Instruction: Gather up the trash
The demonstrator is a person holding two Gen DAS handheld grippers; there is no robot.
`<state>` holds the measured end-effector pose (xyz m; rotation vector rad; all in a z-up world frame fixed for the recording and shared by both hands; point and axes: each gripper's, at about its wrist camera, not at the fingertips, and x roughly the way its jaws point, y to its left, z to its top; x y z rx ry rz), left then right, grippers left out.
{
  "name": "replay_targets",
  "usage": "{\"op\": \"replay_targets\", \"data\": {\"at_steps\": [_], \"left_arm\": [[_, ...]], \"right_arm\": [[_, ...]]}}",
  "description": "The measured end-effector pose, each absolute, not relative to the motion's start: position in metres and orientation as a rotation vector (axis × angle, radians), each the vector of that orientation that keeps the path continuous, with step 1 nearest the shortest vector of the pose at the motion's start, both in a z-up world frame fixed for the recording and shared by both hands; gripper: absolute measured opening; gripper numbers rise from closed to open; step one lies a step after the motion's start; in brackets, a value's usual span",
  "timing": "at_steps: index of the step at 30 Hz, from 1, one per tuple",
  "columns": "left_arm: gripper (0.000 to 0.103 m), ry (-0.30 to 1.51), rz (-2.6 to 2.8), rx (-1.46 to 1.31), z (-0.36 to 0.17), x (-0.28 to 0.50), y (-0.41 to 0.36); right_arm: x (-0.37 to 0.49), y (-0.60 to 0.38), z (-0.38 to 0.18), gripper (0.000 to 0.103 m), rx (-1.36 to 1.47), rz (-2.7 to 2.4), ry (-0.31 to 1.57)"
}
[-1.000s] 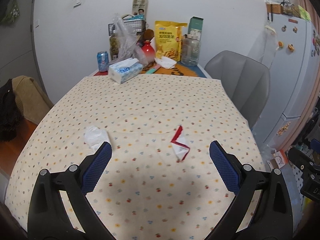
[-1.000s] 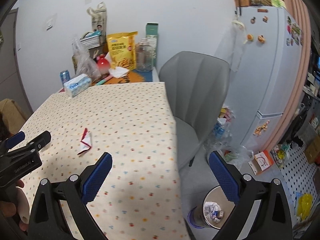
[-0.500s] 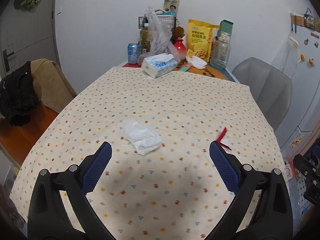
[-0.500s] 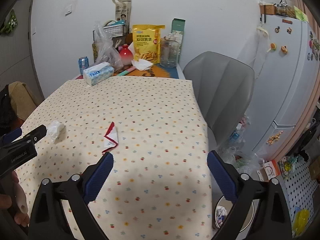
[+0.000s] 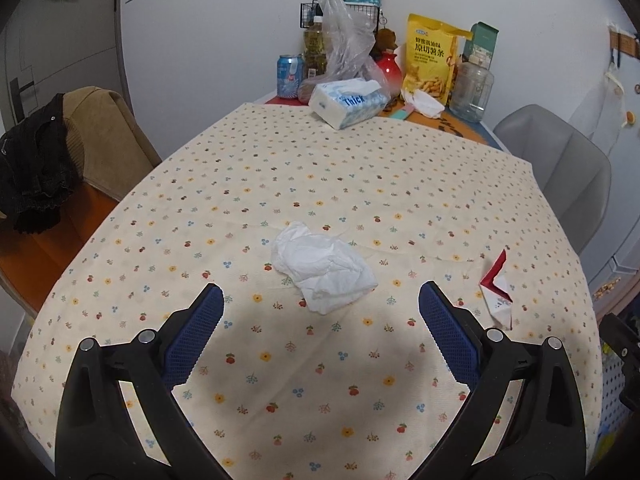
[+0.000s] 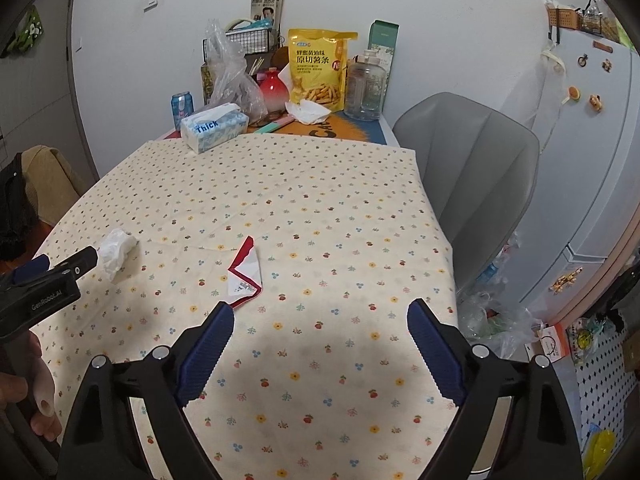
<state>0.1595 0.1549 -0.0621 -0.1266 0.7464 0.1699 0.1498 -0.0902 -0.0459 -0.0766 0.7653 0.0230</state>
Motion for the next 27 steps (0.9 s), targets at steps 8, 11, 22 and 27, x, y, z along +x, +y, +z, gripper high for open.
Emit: {"op": "replay_targets", "data": {"at_steps": [8,11,22,27], "left_arm": [[0.097,0.790,0.174,-0.134,-0.079,0.187,0.158],[0.097,0.807,0.188,-0.133,-0.085,0.197,0.160],[0.067,0.869,0.194,-0.163,-0.108,0.219,0.166],[0.021,0.884,0.193,-0.184,-0.112,0.216,0.170]], "right_arm": [[0.172,-0.083,-0.057,0.084,-0.083,0.033,0.800],[0.184,-0.075,-0.064,0.084,-0.085,0.048,0.820],[0.212,-0.046,-0.097,0.080,-0.124,0.102,0.895],[0.214,-0.030,-0.105,0.078,-0.167,0.110,0.905]]}}
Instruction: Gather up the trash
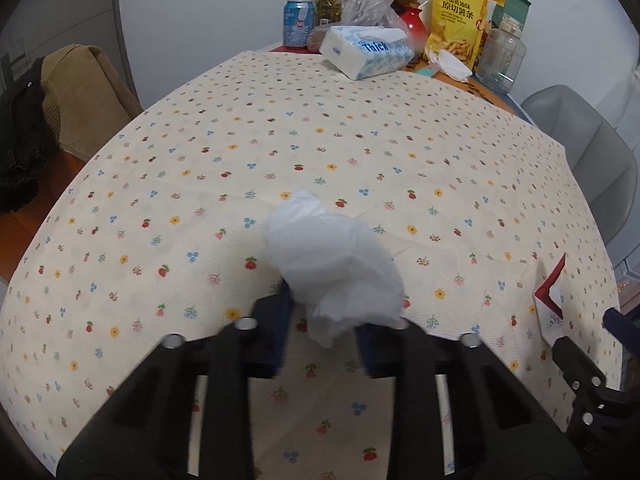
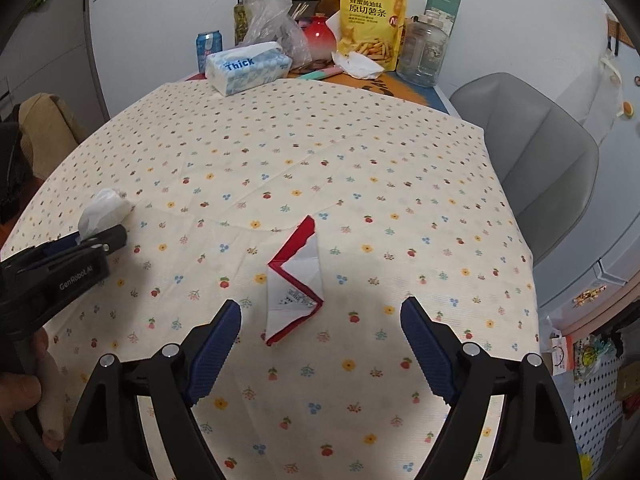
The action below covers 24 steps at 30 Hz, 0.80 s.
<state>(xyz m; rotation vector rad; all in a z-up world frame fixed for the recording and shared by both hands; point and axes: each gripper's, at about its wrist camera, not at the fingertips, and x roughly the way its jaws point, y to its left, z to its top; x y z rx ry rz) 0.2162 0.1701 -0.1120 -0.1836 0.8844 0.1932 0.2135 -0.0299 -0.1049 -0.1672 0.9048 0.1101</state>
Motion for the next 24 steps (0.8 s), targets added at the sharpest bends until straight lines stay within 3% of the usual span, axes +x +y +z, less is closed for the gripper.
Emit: {"op": "replay_targets", "data": {"at_steps": [1,3,5,7,10,16,24], "left_arm": [[0.014,0.882,0.197,-0.185,-0.111,0.214,0.172],[0.011,0.874,0.197,-0.178,-0.108,0.210,0.173],[0.010,0.863,0.195,-0.173,-0.104,0.206,0.173],[0.009,0.853,0.191,-0.172,-0.100,0.201,0.173],[0.009,0.845,0.188,-0.170,-0.097,0.196,0.171],[0.009,0.813,0.175,-0.169,-0.086,0.184,0.164],[0.009,0.782,0.151,-0.149,-0.073,0.174,0.147]], "right_arm": [[0.214,-0.029,-0.107,0.076,-0.169,0.109,0.910],[0.216,-0.027,-0.112,0.069,-0.173,0.101,0.921],[0.217,-0.027,-0.115,0.055,-0.167,0.098,0.936],[0.218,-0.027,-0.119,0.031,-0.157,0.105,0.955],[0.215,-0.026,-0.121,0.011,-0.168,0.122,0.976],[0.200,-0.030,-0.105,0.006,-0.172,0.126,0.933],[0.182,-0.048,-0.085,0.007,-0.132,0.116,0.892]]}}
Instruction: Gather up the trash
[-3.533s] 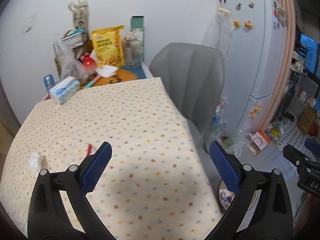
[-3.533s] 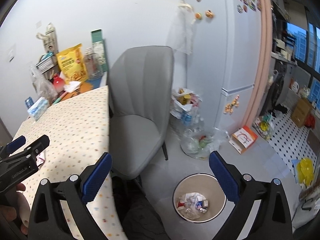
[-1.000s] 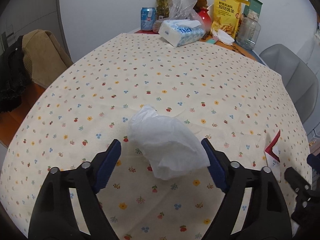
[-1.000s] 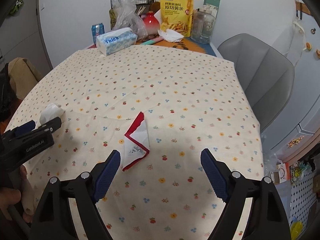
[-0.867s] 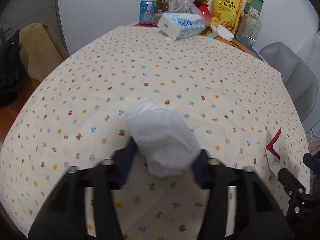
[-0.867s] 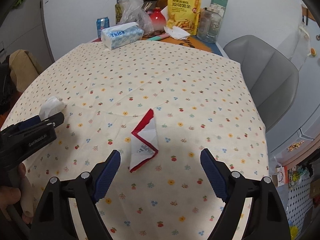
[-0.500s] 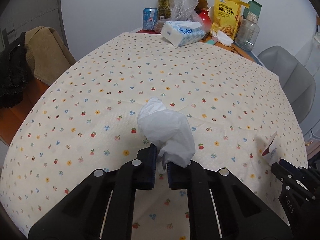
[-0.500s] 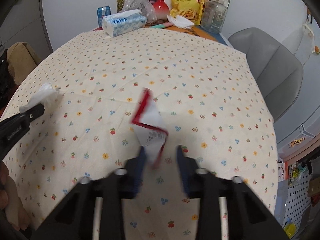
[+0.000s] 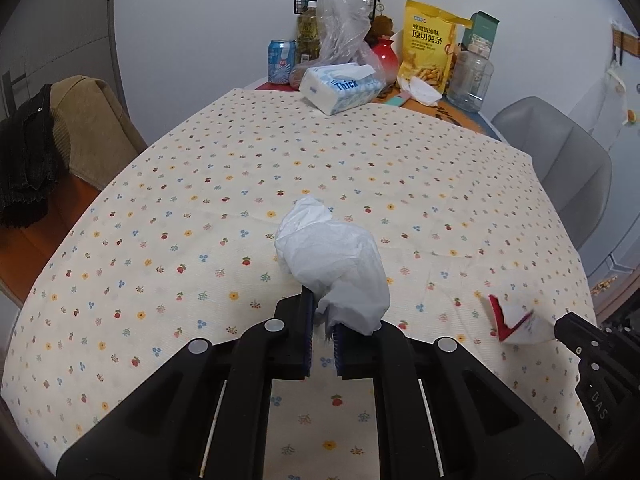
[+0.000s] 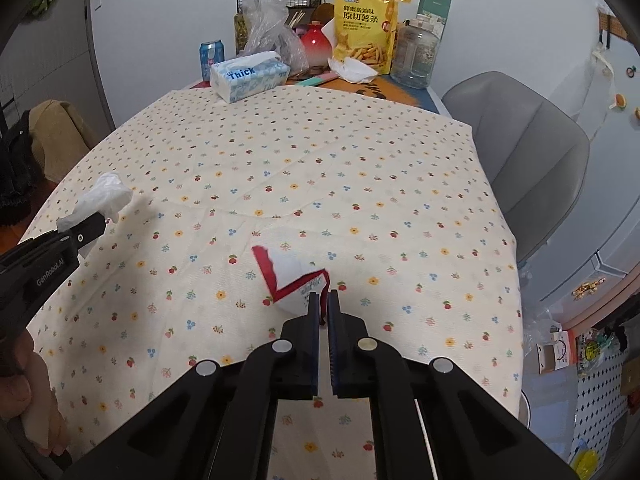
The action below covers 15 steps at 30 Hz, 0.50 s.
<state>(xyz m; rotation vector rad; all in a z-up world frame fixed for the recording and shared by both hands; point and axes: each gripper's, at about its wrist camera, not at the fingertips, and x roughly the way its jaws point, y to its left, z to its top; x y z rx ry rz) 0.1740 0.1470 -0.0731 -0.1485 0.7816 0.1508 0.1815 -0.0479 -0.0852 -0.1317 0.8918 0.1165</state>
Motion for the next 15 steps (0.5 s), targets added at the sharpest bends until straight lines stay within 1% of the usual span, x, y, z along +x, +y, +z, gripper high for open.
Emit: {"op": "replay_targets", "data": {"at_steps": [4,8,9,10,11,12,13,15], "left_arm": [[0.009,0.781,0.150,-0.149,-0.073,0.173,0.146],[0.009,0.789,0.150,-0.144,-0.074,0.174,0.143],[0.009,0.791,0.151,-0.143,-0.075,0.175,0.143],[0.009,0.794,0.151,-0.142,-0.076,0.176,0.143],[0.009,0.797,0.152,-0.142,-0.077,0.176,0.143],[0.009,0.799,0.152,-0.141,-0.078,0.177,0.144],[0.009,0.802,0.153,-0.142,-0.080,0.178,0.144],[0.009,0.805,0.153,-0.144,-0.081,0.178,0.144]], "right_arm": [[0.180,-0.055,-0.086,0.005,-0.120,0.114,0.894],[0.182,-0.057,-0.087,0.006,-0.105,0.122,0.901],[0.183,-0.058,-0.087,0.016,-0.097,0.121,0.902],[0.183,-0.059,-0.088,0.050,-0.093,0.117,0.906],[0.182,-0.060,-0.088,0.062,-0.089,0.113,0.897],[0.181,-0.061,-0.088,0.063,-0.093,0.108,0.882],[0.180,-0.060,-0.089,0.061,-0.105,0.100,0.876],[0.181,-0.061,-0.095,0.061,-0.100,0.120,0.903]]}}
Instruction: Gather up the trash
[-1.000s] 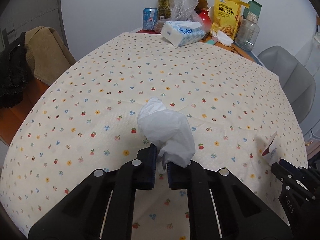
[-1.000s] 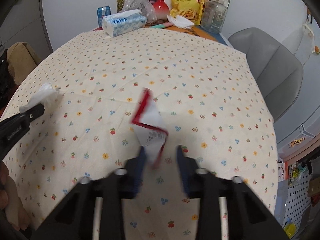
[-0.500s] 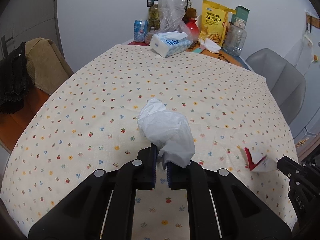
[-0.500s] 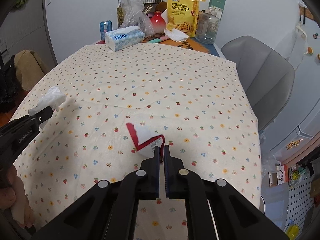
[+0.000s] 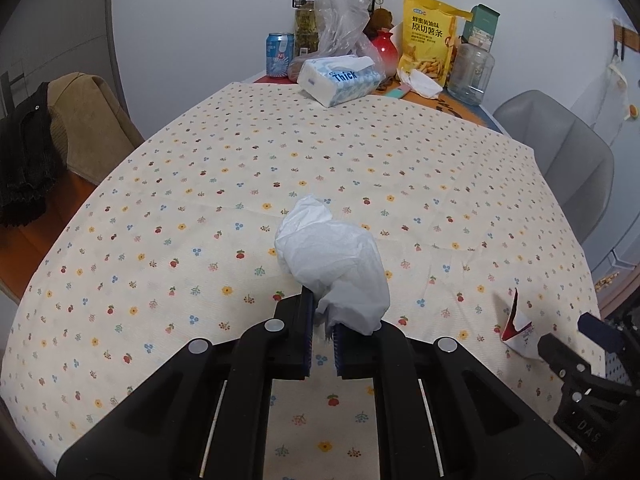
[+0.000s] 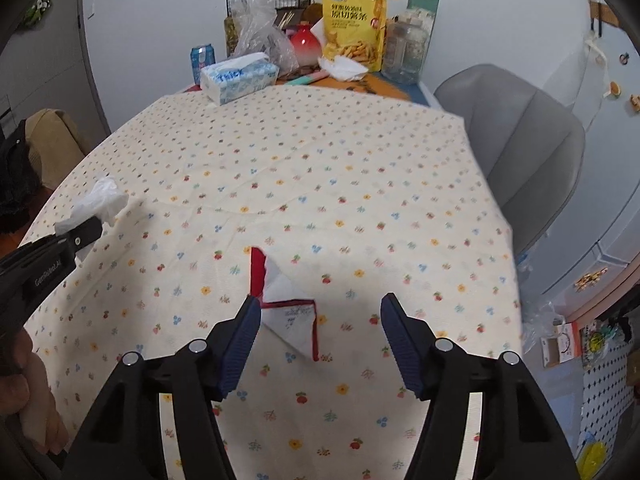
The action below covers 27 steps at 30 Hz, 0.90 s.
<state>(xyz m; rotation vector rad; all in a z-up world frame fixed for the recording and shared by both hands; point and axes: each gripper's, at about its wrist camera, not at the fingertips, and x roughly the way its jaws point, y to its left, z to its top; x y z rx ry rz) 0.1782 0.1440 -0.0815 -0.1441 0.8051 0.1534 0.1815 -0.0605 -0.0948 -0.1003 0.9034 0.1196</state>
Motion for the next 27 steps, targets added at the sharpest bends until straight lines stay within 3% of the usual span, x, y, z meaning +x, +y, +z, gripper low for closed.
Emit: {"op": "replay_targets", "data": {"at_steps": [3,5,7,8,10,27], "left_arm": [[0.009,0.814,0.151,-0.141,-0.086,0.179,0.143],[0.009,0.819,0.148,-0.138,-0.088,0.178,0.141],[0.009,0.819,0.142,-0.131,-0.088,0.177,0.138],[0.009,0.817,0.139,-0.128,-0.087,0.177,0.136],[0.009,0.812,0.133,-0.124,-0.084,0.177,0.133],[0.009,0.712,0.040,-0.074,-0.040,0.170,0.076]], "right_arm": [[0.180,-0.059,-0.104,0.058,-0.119,0.124,0.924],[0.182,-0.059,-0.112,0.046,-0.123,0.131,0.953],[0.184,-0.061,-0.120,0.019,-0.108,0.145,0.992],[0.185,-0.061,-0.122,0.019,-0.099,0.156,1.002],[0.183,-0.061,-0.119,0.006,-0.104,0.159,0.990],[0.162,-0.108,-0.055,0.002,-0.063,0.082,0.839]]}}
